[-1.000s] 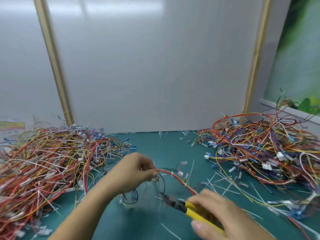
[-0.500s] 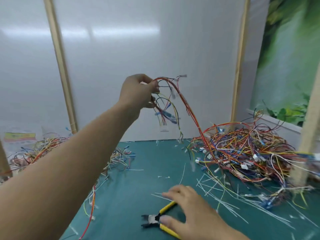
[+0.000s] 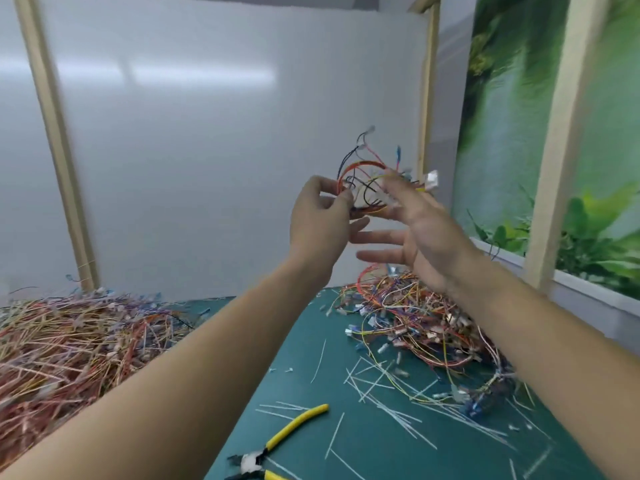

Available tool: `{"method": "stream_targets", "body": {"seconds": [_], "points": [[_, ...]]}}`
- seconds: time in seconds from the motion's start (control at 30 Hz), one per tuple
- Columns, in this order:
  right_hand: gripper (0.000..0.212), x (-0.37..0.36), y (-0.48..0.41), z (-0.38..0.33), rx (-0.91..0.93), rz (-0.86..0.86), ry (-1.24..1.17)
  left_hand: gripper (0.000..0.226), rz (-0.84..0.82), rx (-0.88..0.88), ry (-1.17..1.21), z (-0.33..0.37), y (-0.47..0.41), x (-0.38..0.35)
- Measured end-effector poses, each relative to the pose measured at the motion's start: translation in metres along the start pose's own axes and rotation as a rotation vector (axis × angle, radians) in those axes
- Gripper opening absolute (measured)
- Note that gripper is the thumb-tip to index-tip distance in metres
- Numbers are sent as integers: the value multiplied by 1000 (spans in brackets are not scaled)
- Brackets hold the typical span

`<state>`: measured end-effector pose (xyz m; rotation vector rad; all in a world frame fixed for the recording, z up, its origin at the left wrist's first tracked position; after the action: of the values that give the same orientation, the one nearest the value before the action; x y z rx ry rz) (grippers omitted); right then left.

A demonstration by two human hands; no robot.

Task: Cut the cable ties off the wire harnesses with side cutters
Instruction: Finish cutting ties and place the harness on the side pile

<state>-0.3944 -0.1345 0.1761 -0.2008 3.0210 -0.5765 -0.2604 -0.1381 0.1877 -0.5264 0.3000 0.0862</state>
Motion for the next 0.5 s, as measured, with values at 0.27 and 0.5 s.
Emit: {"method": "stream_targets", "body": {"seconds": [0.27, 0.5], "points": [[26, 117, -85, -40, 215, 502, 1019, 25, -361, -104, -595, -15, -13, -50], [39, 148, -95, 31, -650, -83, 1646, 13, -442, -3, -828, -57, 12, 27]]}}
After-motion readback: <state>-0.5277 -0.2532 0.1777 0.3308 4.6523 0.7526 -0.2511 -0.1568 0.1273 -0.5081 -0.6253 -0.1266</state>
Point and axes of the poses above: each hand's wrist, its own y-axis away from the middle knuckle, its own x-axis out of the back of the hand, z = x × y, the point moved 6 cm from there along -y, towards the middle knuckle, and after that the axes turned 9 degrees about y, right-handed, at the moved point
